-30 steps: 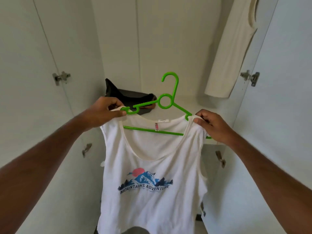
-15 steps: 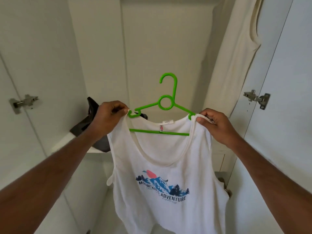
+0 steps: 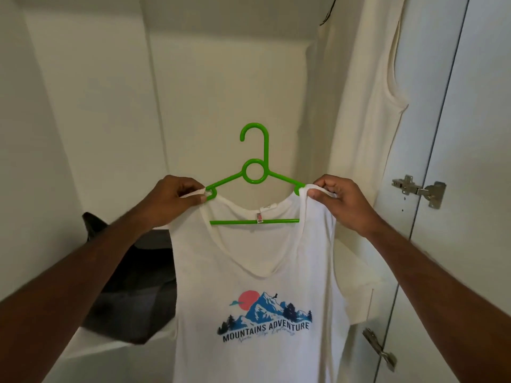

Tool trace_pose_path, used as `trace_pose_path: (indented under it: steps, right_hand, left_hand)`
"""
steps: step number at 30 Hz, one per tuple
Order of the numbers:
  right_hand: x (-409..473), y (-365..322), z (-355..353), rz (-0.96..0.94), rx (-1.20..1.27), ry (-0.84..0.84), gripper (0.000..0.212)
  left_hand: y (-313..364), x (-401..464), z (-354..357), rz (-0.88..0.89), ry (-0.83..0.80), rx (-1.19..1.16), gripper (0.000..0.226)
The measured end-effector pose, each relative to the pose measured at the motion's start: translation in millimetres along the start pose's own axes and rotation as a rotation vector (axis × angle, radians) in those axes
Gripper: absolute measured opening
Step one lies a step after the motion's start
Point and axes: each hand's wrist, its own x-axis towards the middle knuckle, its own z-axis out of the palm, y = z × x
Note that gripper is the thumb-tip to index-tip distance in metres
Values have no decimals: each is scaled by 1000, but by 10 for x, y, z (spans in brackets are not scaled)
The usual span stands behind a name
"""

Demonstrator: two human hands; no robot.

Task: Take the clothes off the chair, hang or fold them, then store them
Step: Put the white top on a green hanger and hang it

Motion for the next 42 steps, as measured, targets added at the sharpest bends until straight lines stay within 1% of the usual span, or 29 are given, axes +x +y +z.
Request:
trace_pose_path:
  steps: [2,5,7,9,12,13,16,19,22,25,26,28,30,32,35,38,40,42]
  right_hand:
    - [113,-86,25,-8,9,7,34]
    - [240,-201,7,-1,-24,-37,13]
    - [310,-274,-95,-10,-89,-61,5]
    - [402,-355,-244,-29,-173,-52,10]
    - [603,-568,-549,-129,-409,-28,40]
    - [667,-654,-643,-152,-467,-25,43]
    - [845,-965,-901,-192,-532,42,31]
    - [1070,-1238,-1128,-238,-510,216,38]
    - [1283,-1431,-1342,-258,-557,310,39]
    - [1441,-1574,-1524,-262,-641,349,36]
    - [1488,-1611,-1581,-260,-673,355,36]
    - [1588,-1671,-1687,-268,-708,363,37]
    - [1686,-1702,-1792,-277,-731,376,37]
    - [1780,-1706,-1878,-251,-750,394,34]
    - [1967,-1713,-2020,-190,-812,429,31]
    - [2172,-1766,-2156,-121,-868,480,39]
    - [2347,-1787,-2266,-77,-893,523,38]
    - [2549,-1798,-2355,-50,-925,583,30]
  left_hand:
    - [-79,154,-76,21,6,25,4]
    - [-125,373,-189,62,1,29,5]
    - [-84,529,-268,87,-16,12,6]
    - [14,697,-361,111,-35,-26,8]
    - [237,971,-488,181,-32,-79,11]
    - [322,1061,-533,207,-25,-98,11]
    - [603,1341,-665,270,7,-133,10]
    - [857,1622,-789,323,42,-164,9]
    - [1025,1862,-855,331,101,-147,13]
    - [1122,2057,-893,317,195,-105,30]
    - [1144,2107,-893,309,212,-102,30]
    - [1185,2221,-883,314,227,-70,22]
    - [1238,2348,-843,360,254,-13,18]
    - [1288,2475,-779,399,295,-2,21]
    - [1381,2711,-664,423,292,35,37]
    - [1477,2972,-558,434,278,117,53]
    - [1571,3142,-487,442,291,125,53]
    - [1669,3296,-405,454,291,134,48]
